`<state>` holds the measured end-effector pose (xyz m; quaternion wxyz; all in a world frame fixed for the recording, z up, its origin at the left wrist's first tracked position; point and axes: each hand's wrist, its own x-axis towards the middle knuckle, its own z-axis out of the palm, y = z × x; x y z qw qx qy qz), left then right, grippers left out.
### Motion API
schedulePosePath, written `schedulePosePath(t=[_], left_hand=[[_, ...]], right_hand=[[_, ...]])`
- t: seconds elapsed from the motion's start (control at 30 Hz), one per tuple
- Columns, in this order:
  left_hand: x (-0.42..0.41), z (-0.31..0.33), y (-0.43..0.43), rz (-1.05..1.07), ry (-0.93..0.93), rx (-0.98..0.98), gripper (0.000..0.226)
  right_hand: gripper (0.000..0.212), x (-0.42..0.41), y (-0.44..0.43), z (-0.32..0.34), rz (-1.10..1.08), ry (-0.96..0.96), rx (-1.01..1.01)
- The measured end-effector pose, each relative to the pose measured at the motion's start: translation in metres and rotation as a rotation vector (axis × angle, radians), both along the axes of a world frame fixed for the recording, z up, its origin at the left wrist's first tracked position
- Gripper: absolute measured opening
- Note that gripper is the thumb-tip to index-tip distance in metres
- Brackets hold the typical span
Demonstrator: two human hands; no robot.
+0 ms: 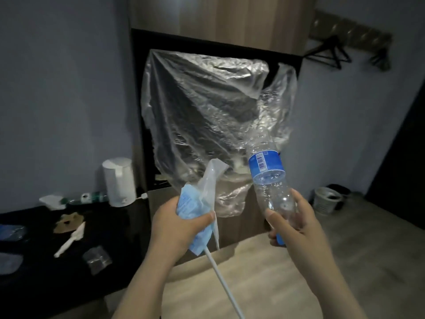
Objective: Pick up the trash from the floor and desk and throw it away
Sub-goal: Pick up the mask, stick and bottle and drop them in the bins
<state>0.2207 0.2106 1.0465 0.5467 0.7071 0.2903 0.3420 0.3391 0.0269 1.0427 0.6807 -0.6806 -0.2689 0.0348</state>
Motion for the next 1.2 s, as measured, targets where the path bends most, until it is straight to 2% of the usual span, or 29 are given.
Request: schedulePosePath(t=[0.23,0.57,0.67,0.8,0.9,1.1,1.2], left_hand=[[0.107,-0.011,-0.026,-0.190,0.042,-0.006,0.025],[0.257,-0.015,0.020,-0.441,0.006,-0.036,0.029],[0.299,-0.017,0.038,-0.483,0.036,-0.013,0.035],[0.349,-0.035,0.045,-0.510,0.065,-0.029,0.024],[0.390,-0.044,0.043,-0.547,0.093,-0.007,0.024],[0.486,-0.054,0.017,-0.586,0.097,-0.028,0.029],[0.543,-0.049,-0.002,-0.602,0.096,0.037,0.028]], right_hand=[[0.060,0.067,-0.044,-0.015,-0.190,0.068,-0.004],[0.058,0.172,-0.013,-0.024,-0.450,0.066,-0.059],[0.058,0.200,-0.001,-0.028,-0.516,0.076,-0.073],[0.060,0.237,0.003,-0.036,-0.573,0.117,-0.101],[0.057,0.269,-0.002,-0.043,-0.628,0.135,-0.101],[0.056,0.362,-0.026,-0.057,-0.669,0.147,-0.091],[0.056,0.417,-0.045,-0.055,-0.677,0.133,-0.072]])
